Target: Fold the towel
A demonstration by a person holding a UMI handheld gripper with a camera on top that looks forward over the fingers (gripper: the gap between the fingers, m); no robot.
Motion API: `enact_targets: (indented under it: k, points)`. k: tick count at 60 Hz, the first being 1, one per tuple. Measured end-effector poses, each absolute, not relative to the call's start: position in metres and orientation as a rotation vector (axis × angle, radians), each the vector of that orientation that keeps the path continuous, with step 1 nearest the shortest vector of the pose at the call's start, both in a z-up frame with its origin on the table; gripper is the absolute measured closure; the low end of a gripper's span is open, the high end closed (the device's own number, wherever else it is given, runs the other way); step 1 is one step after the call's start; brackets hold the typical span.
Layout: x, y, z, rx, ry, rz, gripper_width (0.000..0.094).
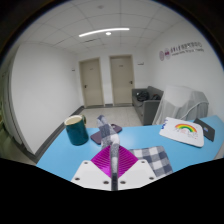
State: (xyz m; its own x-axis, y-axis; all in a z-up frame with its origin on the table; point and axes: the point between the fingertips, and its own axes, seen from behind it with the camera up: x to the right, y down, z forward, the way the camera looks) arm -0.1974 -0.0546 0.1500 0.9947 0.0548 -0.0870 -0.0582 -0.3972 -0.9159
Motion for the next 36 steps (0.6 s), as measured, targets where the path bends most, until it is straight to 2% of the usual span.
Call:
enact_targets:
  k: [7, 12, 14, 15, 16, 18, 21, 22, 24, 27, 36]
  points:
    - [-0.126, -0.054, 0.124, -2.05, 0.126, 0.087, 0.088]
    - [-0.083, -0.059, 0.074, -2.165, 0.144, 0.049, 0.0843]
    - [-0.082, -0.062, 0.062, -2.2, 0.146, 0.08, 0.08]
    - [-0.086, -0.066, 0.065, -2.211, 0.147, 0.099, 0.0764]
    - [-0.083, -0.066, 0.059, -2.209, 0.145, 0.12, 0.067]
    - [-0.083, -0.066, 0.061, -2.201, 0.161, 0.142, 0.0556]
    - [-0.077, -0.07, 0.065, -2.199, 0.184, 0.142, 0.031]
    - [-0.075, -0.071, 0.067, -2.198, 0.19, 0.14, 0.0176]
    - [-0.075, -0.075, 0.074, -2.196, 0.204, 0.14, 0.007]
    - [-0.073, -0.079, 0.083, -2.176, 0.225, 0.146, 0.0108]
    - [-0.073, -0.116, 0.127, -2.132, 0.285, 0.101, 0.0103]
